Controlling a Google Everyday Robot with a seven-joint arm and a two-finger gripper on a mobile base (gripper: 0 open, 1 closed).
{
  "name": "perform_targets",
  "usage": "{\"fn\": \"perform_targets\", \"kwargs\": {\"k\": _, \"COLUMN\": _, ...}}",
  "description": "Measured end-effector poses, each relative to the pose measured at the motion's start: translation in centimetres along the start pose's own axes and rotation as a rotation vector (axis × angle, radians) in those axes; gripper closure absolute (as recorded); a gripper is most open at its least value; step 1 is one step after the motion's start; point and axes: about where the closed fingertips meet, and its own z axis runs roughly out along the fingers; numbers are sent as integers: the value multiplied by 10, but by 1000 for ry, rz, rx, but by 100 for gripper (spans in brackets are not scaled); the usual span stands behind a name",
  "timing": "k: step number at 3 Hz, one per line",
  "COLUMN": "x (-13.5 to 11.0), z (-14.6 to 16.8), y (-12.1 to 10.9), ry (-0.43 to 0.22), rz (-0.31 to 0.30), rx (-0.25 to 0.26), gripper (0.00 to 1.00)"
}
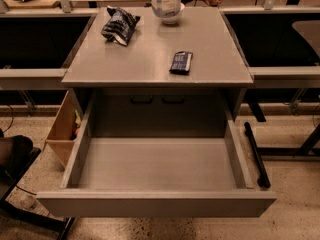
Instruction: Pick blue plastic bottle from top drawer and place on counter
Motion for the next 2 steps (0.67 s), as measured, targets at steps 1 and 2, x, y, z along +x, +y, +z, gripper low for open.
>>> {"fn": "perform_targets", "kwargs": {"k": 1, "x": -4, "z": 4, "y": -47, "ry": -30, "rz": 36, "rx": 99, "gripper": 100}}
{"fn": "perform_targets", "kwargs": {"k": 2, "x": 1, "z": -1, "y": -130, "ry": -44, "rz": 54, "rx": 301, "gripper": 100}}
